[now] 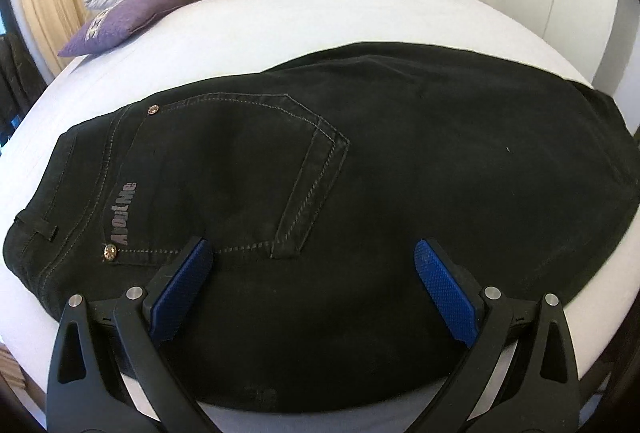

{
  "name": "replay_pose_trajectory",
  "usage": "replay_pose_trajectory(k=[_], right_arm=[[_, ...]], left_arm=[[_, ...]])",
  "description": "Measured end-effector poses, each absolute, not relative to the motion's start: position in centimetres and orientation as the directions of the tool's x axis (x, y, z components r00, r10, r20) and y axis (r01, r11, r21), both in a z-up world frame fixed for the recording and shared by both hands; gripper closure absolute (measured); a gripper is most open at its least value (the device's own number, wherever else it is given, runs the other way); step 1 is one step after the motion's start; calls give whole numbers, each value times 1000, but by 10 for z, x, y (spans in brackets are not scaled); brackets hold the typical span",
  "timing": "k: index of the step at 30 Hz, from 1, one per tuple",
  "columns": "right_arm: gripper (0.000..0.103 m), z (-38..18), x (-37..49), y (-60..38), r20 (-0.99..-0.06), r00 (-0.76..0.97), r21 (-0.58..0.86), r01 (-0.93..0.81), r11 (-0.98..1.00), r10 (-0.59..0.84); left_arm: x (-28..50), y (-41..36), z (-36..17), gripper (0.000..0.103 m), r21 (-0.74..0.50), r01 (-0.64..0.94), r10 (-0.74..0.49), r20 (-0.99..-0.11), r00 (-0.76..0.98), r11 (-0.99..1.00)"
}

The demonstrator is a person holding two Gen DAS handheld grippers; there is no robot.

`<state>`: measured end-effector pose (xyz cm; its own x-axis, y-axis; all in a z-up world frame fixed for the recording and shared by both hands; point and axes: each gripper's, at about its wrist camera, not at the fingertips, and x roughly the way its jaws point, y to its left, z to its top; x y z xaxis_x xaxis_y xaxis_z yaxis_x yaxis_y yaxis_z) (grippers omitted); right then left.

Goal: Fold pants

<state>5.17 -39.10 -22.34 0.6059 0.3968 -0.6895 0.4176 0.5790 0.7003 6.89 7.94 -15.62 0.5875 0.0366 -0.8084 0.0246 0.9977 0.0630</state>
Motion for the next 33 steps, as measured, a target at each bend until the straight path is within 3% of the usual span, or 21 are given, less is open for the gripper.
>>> replay_pose_trajectory(k=[1,4,7,10,13,18,25,33], right_arm=[[97,-215,47,-389,-693,610,695,425,579,384],[52,-201,40,-393,-606,652,781,379,496,456],[51,-195,47,-388,-509,692,853,327,407,511],[51,-206,69,-371,-497,693,866,359,349,522],[51,-205,13,-431,-523,683,853,418,313,510],[51,-200,-12,-445,-553,695,833,465,300,459],[45,-212,9,-442,-479,757,877,439,197,444],[45,-220,6,-442,-425,835,903,418,101,348]], left_arm=[[65,79,-154,0,67,24,40,-808,587,997],[52,75,-146,0,62,30,31,-794,608,998],[42,63,-133,0,30,51,-10,-760,650,998],[42,47,-127,0,33,83,-29,-759,650,996],[45,37,-123,0,21,109,-55,-757,651,994],[52,17,-103,0,-46,149,-137,-717,684,988],[75,-32,-94,0,-138,201,-237,-722,650,970],[85,-91,-93,0,-159,260,-291,-731,617,952]])
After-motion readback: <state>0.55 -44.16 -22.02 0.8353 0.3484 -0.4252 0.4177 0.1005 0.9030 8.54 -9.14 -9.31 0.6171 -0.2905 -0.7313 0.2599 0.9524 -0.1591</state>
